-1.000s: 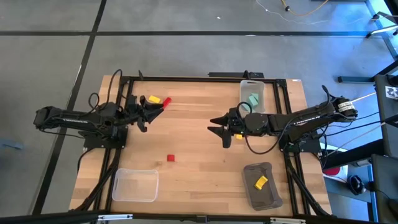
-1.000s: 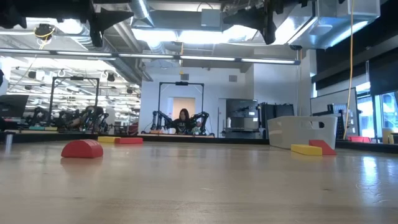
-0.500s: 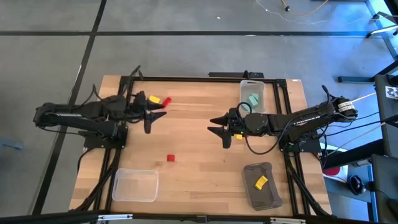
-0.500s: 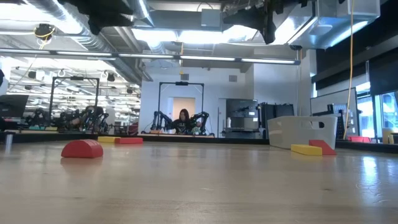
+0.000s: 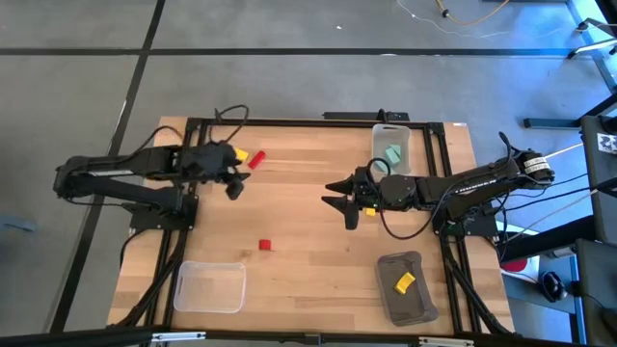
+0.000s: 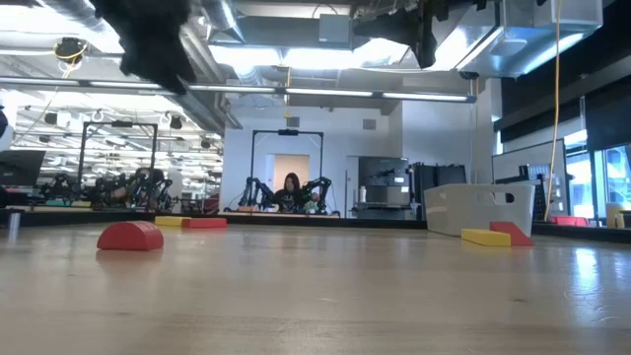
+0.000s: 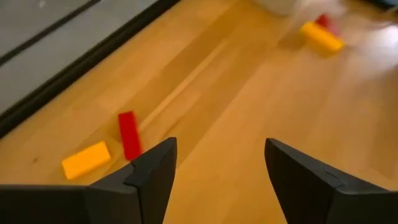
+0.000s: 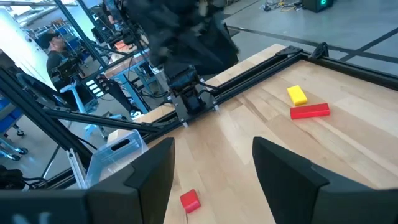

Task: Sort & place blocks by color
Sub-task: Put the top left red block into the white bin

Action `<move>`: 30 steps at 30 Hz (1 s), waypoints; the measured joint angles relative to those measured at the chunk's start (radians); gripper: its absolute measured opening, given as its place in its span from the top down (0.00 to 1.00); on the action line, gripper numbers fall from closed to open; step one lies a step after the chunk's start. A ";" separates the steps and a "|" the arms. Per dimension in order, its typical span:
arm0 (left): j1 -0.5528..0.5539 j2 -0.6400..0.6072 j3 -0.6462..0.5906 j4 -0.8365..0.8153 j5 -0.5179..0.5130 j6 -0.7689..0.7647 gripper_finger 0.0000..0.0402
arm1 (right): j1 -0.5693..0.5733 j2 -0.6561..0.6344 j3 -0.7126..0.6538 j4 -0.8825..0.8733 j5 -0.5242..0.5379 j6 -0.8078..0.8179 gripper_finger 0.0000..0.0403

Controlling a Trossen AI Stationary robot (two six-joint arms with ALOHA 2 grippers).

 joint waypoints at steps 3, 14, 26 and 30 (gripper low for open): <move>0.117 0.093 0.021 -0.001 0.054 0.002 0.42 | 0.000 0.000 0.000 0.011 0.000 0.000 0.46; 0.397 0.481 0.096 -0.006 0.189 0.031 0.42 | 0.000 0.000 0.000 0.010 0.000 0.001 0.46; 0.453 0.718 0.097 0.126 0.173 0.058 0.42 | 0.000 0.000 0.000 0.010 0.001 0.006 0.46; 0.486 0.759 0.097 0.166 0.173 0.058 0.42 | 0.000 0.000 0.000 0.009 0.001 0.030 0.46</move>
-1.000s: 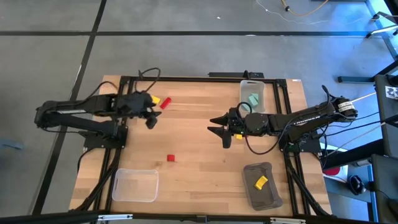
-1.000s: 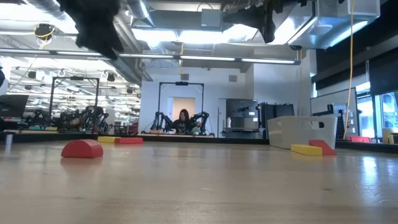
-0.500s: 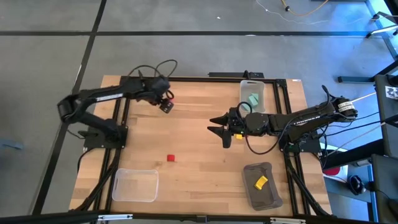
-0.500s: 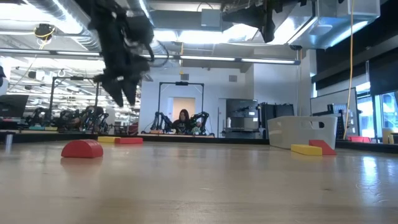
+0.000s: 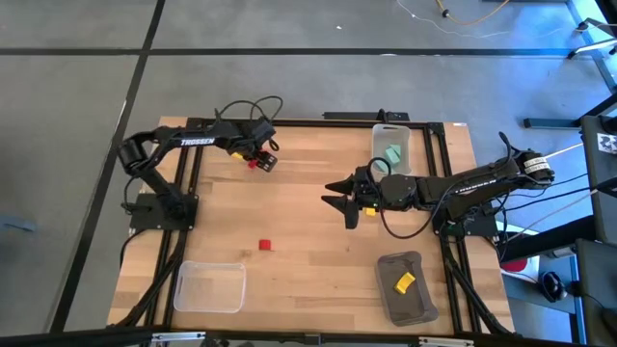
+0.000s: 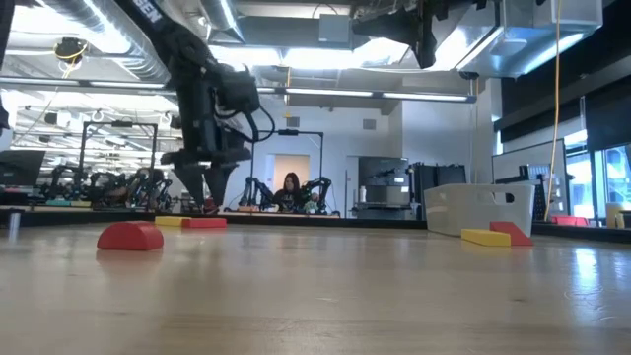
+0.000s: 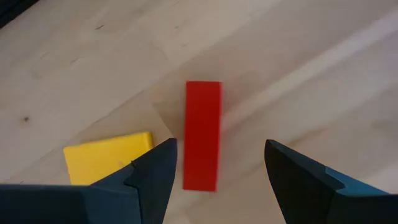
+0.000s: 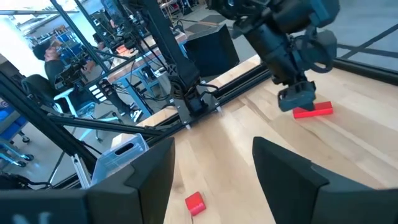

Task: Sort & place blocks by color
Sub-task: Put the top left red block into the white bin

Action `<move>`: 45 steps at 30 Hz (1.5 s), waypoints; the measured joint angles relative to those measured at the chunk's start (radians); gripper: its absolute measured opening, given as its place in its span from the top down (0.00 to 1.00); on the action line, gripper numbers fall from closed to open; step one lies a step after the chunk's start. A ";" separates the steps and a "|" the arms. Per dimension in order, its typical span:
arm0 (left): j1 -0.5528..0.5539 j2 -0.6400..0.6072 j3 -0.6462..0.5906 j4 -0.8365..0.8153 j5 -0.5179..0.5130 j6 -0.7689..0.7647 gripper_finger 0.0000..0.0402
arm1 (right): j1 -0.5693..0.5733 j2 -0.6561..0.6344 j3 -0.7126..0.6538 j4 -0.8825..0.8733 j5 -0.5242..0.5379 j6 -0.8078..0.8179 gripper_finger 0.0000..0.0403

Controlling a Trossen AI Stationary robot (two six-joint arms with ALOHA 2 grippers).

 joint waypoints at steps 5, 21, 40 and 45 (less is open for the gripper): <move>0.037 0.047 0.000 0.004 0.006 0.018 0.42 | 0.000 0.000 0.000 0.000 0.000 0.001 0.46; 0.059 0.126 0.000 0.033 0.096 0.065 0.43 | 0.000 0.000 0.000 0.000 0.006 -0.003 0.46; -0.044 -0.237 -0.094 0.108 0.170 0.092 0.78 | 0.000 0.000 0.000 -0.005 0.028 -0.007 0.46; -0.193 -0.511 -0.163 0.233 0.174 0.045 0.78 | 0.000 0.000 0.000 -0.005 0.040 -0.026 0.46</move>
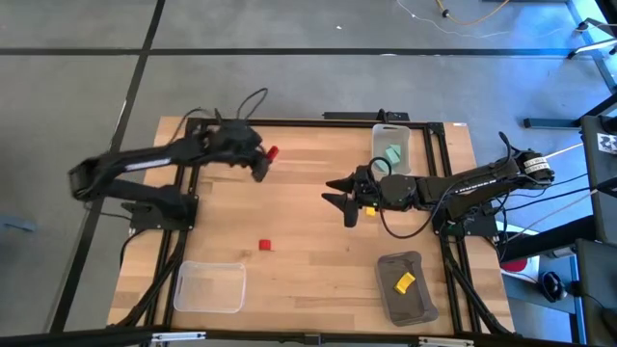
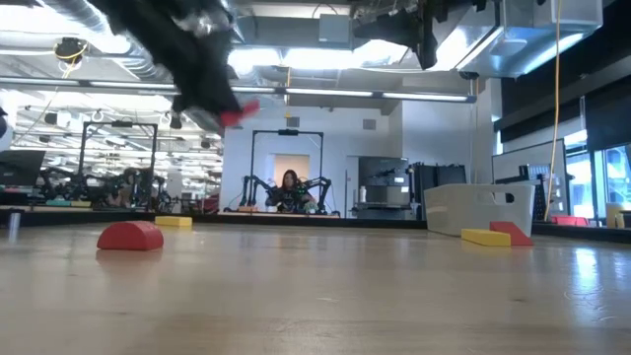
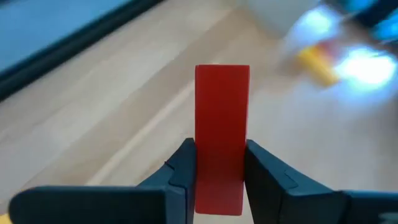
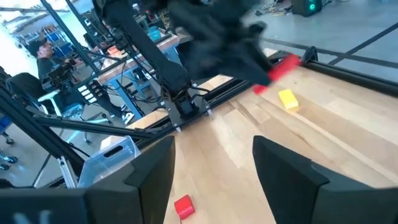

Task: Sort & place blocks by color
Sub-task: Put the top left red block into the white bin

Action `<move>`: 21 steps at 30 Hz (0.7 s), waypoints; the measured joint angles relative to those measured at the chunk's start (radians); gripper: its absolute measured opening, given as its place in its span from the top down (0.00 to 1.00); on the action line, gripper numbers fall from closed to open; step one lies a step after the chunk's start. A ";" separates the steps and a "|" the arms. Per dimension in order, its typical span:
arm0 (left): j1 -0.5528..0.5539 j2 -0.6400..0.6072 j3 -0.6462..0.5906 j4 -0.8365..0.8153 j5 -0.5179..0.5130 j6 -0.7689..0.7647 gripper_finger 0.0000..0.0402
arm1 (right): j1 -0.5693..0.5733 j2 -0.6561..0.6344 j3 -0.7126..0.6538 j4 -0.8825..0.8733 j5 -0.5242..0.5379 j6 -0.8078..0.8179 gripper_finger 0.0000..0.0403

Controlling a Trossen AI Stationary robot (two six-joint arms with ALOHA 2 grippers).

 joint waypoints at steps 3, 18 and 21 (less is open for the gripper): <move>-0.109 -0.130 -0.052 0.091 -0.028 -0.047 0.78 | 0.000 0.000 0.000 0.001 0.001 -0.007 0.46; -0.444 -0.308 -0.135 0.122 -0.372 -0.201 0.78 | 0.000 0.000 0.000 0.004 0.003 -0.036 0.46; -0.445 -0.308 -0.135 0.121 -0.369 -0.192 0.78 | 0.000 0.000 0.000 0.007 0.003 -0.034 0.46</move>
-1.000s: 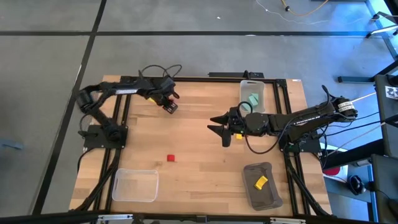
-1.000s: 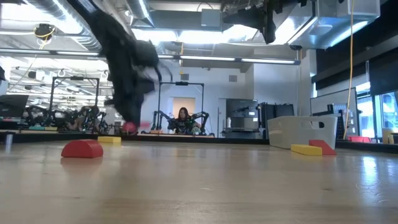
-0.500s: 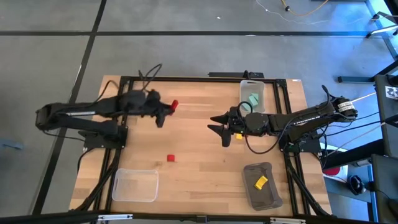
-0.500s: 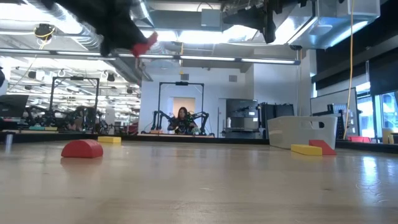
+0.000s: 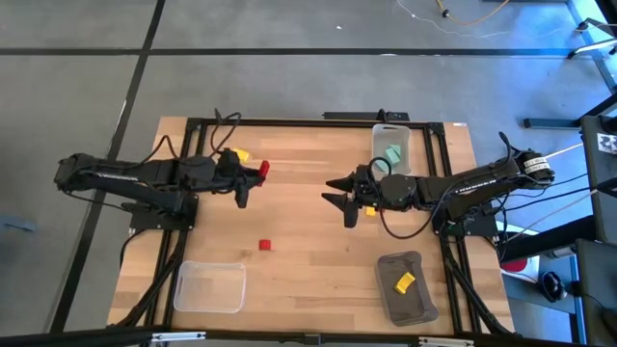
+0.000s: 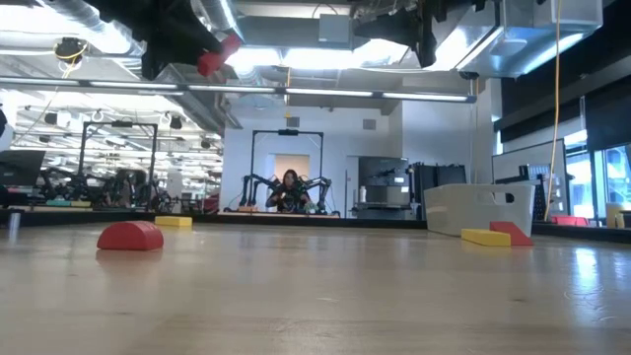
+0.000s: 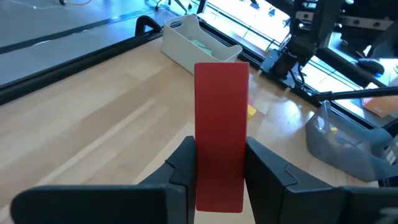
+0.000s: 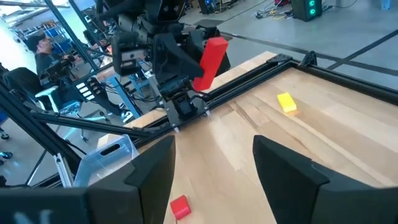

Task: Sort & place blocks by color
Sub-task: Put the top left red block into the white bin

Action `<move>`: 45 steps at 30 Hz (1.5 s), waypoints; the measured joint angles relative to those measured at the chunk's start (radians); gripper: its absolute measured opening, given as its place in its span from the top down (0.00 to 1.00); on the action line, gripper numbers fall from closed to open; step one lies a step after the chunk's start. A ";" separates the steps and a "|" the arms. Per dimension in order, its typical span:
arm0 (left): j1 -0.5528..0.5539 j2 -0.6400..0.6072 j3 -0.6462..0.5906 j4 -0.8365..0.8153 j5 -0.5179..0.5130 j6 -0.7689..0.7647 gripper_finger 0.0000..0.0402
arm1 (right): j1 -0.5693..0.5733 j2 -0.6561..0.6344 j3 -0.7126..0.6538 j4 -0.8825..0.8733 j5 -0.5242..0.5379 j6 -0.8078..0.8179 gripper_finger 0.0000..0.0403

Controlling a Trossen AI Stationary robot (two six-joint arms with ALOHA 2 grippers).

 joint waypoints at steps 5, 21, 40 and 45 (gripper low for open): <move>0.000 0.000 0.000 0.000 0.106 0.037 0.78 | 0.000 0.000 0.000 0.044 0.001 0.002 0.46; 0.064 0.228 0.037 0.144 0.537 0.098 0.78 | -0.149 0.061 0.001 0.115 -0.319 0.032 0.47; 0.113 0.091 0.084 -0.193 0.563 0.120 0.78 | -0.269 -0.184 0.000 -0.176 -0.435 0.032 0.98; 0.131 -0.109 0.084 -0.465 0.465 0.087 0.78 | -0.342 -0.424 0.001 -0.398 -0.303 -0.004 0.99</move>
